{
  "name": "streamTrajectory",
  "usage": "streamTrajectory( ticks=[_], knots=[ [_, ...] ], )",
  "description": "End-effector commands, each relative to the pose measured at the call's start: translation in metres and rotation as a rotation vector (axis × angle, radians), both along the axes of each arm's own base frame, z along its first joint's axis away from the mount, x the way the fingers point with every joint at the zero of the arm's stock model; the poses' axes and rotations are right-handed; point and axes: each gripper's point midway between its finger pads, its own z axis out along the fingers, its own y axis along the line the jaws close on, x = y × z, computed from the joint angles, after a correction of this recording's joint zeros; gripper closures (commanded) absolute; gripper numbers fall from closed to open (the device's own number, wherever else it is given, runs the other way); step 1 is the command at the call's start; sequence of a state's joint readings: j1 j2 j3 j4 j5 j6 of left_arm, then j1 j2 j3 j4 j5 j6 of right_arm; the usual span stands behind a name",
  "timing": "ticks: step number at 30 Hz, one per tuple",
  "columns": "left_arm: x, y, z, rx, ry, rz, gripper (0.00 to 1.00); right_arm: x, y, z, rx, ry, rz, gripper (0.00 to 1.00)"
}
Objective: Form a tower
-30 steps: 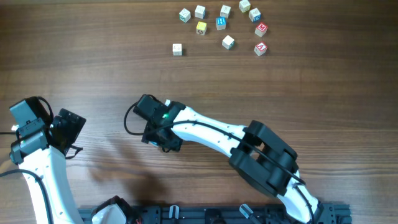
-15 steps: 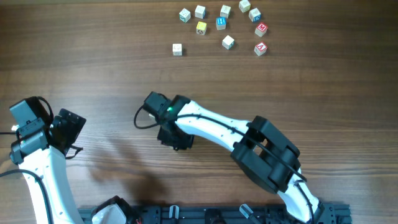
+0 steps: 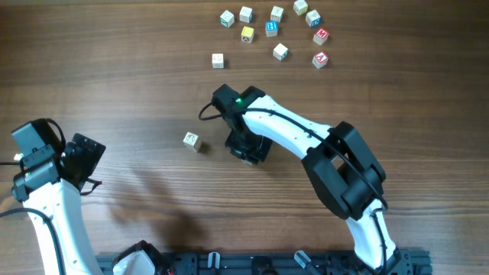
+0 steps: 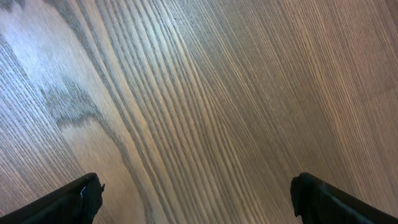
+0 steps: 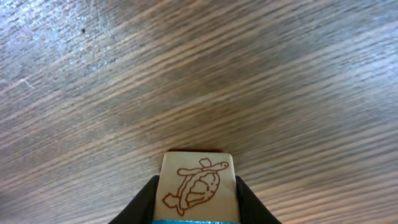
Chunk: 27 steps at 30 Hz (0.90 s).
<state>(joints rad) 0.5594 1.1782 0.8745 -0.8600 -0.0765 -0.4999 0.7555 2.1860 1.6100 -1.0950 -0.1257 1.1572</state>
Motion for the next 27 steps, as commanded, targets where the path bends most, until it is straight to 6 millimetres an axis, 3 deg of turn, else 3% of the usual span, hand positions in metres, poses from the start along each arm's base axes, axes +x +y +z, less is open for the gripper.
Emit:
streamTrajectory(
  ticks=[1, 7, 13, 20, 24, 27],
  knots=[
    [0.001, 0.001, 0.003, -0.001, -0.015, 0.012, 0.0, 0.018, 0.01, 0.038, 0.058, -0.102, 0.006, 0.8],
    [0.001, 0.001, 0.003, -0.001, -0.015, 0.012, 0.0, 0.028, 0.022, 0.074, 0.141, -0.173, 0.034, 0.8],
    [0.001, 0.001, 0.003, 0.0, -0.015, 0.012, 0.0, 0.054, 0.052, 0.138, 0.274, -0.299, 0.155, 0.78],
    [0.001, 0.001, 0.003, -0.001, -0.015, 0.012, 0.0, 0.079, 0.081, 0.182, 0.405, -0.436, 0.216, 0.75],
    [0.001, 0.001, 0.003, 0.0, -0.015, 0.012, 0.0, 0.097, 0.103, 0.226, 0.503, -0.547, 0.249, 0.76],
    [0.001, 0.001, 0.003, 0.0, -0.015, 0.012, 0.0, 0.109, 0.112, 0.302, 0.609, -0.725, 0.294, 0.76]
  ],
)
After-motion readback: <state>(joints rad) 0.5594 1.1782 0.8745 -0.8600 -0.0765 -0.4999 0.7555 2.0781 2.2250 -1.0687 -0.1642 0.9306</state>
